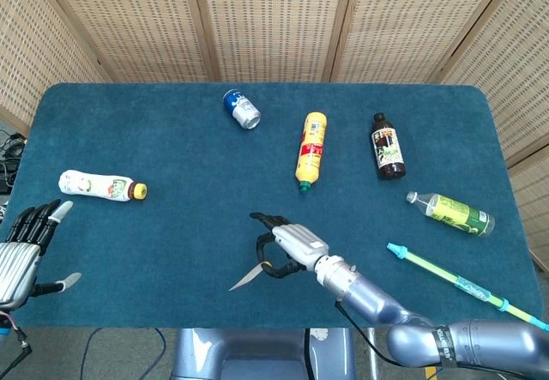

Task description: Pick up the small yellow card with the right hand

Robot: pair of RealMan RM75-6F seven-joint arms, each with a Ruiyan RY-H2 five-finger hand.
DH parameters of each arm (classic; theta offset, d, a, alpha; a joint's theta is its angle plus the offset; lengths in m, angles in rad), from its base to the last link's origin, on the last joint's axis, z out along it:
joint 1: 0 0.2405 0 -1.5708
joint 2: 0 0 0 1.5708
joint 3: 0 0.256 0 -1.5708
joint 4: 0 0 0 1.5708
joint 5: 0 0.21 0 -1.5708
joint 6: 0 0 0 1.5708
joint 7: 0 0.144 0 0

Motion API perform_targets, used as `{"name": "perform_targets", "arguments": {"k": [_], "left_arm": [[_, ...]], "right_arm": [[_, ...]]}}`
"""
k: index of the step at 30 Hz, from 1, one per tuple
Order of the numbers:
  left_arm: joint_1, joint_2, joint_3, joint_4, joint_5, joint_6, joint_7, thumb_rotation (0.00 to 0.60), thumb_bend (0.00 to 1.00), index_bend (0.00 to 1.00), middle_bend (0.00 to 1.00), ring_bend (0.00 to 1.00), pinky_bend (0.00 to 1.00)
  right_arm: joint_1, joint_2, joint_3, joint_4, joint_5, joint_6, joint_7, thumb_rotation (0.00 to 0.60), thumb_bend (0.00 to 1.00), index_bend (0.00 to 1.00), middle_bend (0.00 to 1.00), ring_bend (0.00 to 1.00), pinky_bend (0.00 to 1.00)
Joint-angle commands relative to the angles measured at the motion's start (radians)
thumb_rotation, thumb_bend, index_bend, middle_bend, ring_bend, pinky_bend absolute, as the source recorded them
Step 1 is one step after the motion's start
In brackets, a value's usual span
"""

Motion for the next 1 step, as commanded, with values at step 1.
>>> {"name": "perform_targets", "arguments": {"k": [1], "left_arm": [[0.003, 0.000, 0.002, 0.000, 0.004, 0.003, 0.000, 0.600, 0.00, 0.00, 0.00, 0.00, 0.00]], "right_arm": [[0.015, -0.017, -0.019, 0.001, 0.005, 0.008, 0.000, 0.600, 0.57, 0.76, 0.05, 0.00, 0.00]]}}
